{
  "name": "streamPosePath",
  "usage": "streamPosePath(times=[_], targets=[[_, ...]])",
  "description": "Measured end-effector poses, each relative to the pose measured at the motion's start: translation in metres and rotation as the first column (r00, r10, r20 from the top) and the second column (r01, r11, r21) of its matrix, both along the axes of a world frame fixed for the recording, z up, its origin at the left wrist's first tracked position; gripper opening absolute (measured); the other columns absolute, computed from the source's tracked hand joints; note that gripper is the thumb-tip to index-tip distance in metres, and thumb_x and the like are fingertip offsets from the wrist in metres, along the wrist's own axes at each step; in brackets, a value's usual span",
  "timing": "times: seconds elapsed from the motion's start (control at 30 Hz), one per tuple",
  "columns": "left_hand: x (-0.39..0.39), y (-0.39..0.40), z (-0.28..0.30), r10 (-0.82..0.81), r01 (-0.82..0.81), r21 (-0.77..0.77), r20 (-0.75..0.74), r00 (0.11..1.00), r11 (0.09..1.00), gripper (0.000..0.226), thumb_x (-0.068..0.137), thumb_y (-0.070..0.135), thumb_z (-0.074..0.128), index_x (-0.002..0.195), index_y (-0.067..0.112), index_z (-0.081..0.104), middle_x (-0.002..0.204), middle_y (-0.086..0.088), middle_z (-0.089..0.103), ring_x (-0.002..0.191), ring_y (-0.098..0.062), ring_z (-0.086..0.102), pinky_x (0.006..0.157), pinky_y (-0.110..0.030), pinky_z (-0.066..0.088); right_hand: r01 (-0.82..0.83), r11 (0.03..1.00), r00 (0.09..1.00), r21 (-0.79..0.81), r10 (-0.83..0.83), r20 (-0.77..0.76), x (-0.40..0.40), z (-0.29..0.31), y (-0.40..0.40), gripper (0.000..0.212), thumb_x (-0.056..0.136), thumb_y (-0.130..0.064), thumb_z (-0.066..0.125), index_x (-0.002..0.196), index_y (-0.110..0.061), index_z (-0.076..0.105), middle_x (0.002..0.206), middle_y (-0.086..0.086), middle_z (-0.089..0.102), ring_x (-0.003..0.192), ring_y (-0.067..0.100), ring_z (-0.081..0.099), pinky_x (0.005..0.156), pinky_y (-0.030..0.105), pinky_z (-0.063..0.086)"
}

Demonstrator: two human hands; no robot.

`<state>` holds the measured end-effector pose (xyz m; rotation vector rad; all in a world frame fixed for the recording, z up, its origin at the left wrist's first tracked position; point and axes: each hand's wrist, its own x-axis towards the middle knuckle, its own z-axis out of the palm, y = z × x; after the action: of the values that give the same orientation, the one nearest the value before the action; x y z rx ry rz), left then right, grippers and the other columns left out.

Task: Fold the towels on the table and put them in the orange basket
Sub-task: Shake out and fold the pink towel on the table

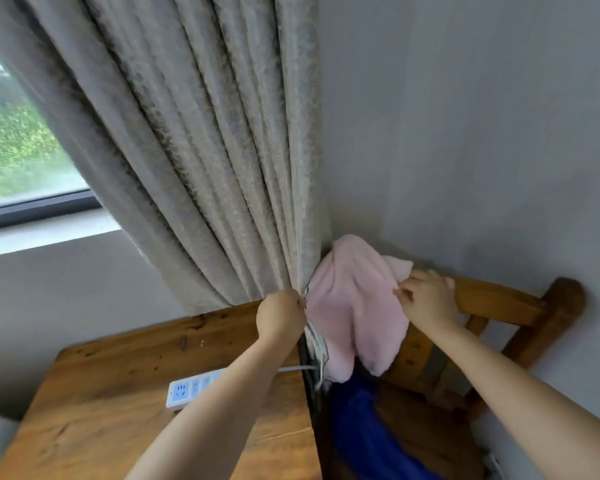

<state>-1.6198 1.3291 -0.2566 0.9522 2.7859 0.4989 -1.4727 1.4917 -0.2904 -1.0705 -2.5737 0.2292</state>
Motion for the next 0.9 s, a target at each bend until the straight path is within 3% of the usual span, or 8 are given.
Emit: streamPosePath(times=[0.1, 0.17, 0.33, 0.43, 0.5, 0.67, 0.73, 0.9], targets=[[0.006, -0.032, 0.016, 0.023, -0.025, 0.116, 0.022, 1.000, 0.993, 0.025, 0.093, 0.016, 0.046, 0.071, 0.015, 0.057, 0.061, 0.000, 0.050, 0.068, -0.023, 0.050, 0.050, -0.024, 0.031, 0.000, 1.000, 0.987, 0.005, 0.001, -0.160, 0.010, 0.014, -0.027, 0.019, 0.087, -0.016, 0.057, 0.083, -0.007, 0.072, 0.095, 0.011, 0.066, 0.095, 0.028, 0.054, 0.067, 0.028, 0.013], [0.010, -0.055, 0.025, 0.045, -0.055, 0.224, 0.050, 0.998, 0.973, 0.027, 0.090, 0.013, 0.049, 0.064, 0.016, 0.052, 0.062, -0.002, 0.052, 0.070, -0.022, 0.048, 0.057, -0.024, 0.033, -0.018, 1.000, 0.959, 0.000, 0.017, -0.284, 0.020, 0.030, -0.050, 0.013, 0.081, -0.009, 0.064, 0.078, 0.001, 0.072, 0.084, 0.018, 0.067, 0.085, 0.033, 0.058, 0.071, 0.031, 0.027], [0.033, -0.138, 0.043, 0.033, -0.103, 0.525, 0.141, 0.989, 0.845, 0.018, 0.089, 0.015, 0.055, 0.074, 0.011, 0.064, 0.061, 0.006, 0.055, 0.069, -0.015, 0.050, 0.054, -0.023, 0.036, -0.087, 0.991, 0.884, 0.100, 0.123, -0.451, 0.050, 0.072, -0.138, 0.004, 0.071, 0.004, 0.071, 0.069, 0.008, 0.070, 0.067, 0.023, 0.064, 0.067, 0.038, 0.060, 0.063, 0.051, 0.048], [0.042, -0.208, 0.052, 0.047, -0.151, 0.635, 0.178, 0.983, 0.757, 0.016, 0.088, 0.015, 0.056, 0.077, 0.009, 0.066, 0.063, 0.008, 0.057, 0.070, -0.014, 0.052, 0.059, -0.022, 0.040, -0.148, 0.970, 0.842, 0.191, 0.225, -0.491, 0.062, 0.089, -0.205, 0.005, 0.068, 0.006, 0.073, 0.067, 0.009, 0.069, 0.063, 0.022, 0.064, 0.060, 0.037, 0.060, 0.054, 0.047, 0.050], [0.044, -0.246, 0.059, 0.078, -0.193, 0.677, 0.197, 0.977, 0.710, 0.014, 0.088, 0.013, 0.055, 0.082, 0.006, 0.067, 0.071, 0.002, 0.060, 0.073, -0.016, 0.054, 0.066, -0.026, 0.042, -0.162, 0.977, 0.838, 0.138, 0.210, -0.503, 0.061, 0.099, -0.236, 0.005, 0.073, 0.004, 0.069, 0.071, 0.009, 0.069, 0.068, 0.024, 0.064, 0.064, 0.038, 0.059, 0.056, 0.039, 0.045], [0.039, -0.358, 0.063, 0.217, -0.310, 0.720, 0.222, 0.951, 0.621, 0.014, 0.087, 0.010, 0.057, 0.083, 0.001, 0.066, 0.076, -0.009, 0.062, 0.075, -0.022, 0.056, 0.070, -0.030, 0.046, -0.203, 0.976, 0.898, -0.079, 0.153, -0.412, 0.036, 0.101, -0.299, 0.016, 0.081, -0.001, 0.058, 0.074, 0.011, 0.065, 0.083, 0.030, 0.061, 0.081, 0.040, 0.055, 0.056, 0.025, 0.019], [0.034, -0.402, 0.054, 0.281, -0.338, 0.663, 0.196, 0.939, 0.668, 0.017, 0.087, 0.011, 0.056, 0.087, -0.002, 0.067, 0.084, -0.017, 0.067, 0.081, -0.028, 0.059, 0.077, -0.034, 0.048, -0.236, 0.961, 0.931, -0.145, 0.181, -0.316, 0.021, 0.090, -0.321, 0.017, 0.082, -0.004, 0.057, 0.074, 0.010, 0.066, 0.085, 0.030, 0.063, 0.085, 0.039, 0.057, 0.059, 0.027, 0.022], [0.024, -0.487, 0.031, 0.418, -0.454, 0.514, 0.193, 0.888, 0.728, 0.019, 0.089, 0.015, 0.055, 0.086, 0.002, 0.067, 0.090, -0.016, 0.068, 0.085, -0.028, 0.058, 0.071, -0.027, 0.038, -0.294, 0.903, 0.955, -0.314, 0.268, -0.125, -0.015, 0.065, -0.374, 0.016, 0.081, -0.006, 0.057, 0.070, -0.003, 0.067, 0.076, 0.021, 0.064, 0.083, 0.031, 0.058, 0.062, 0.025, 0.036]])
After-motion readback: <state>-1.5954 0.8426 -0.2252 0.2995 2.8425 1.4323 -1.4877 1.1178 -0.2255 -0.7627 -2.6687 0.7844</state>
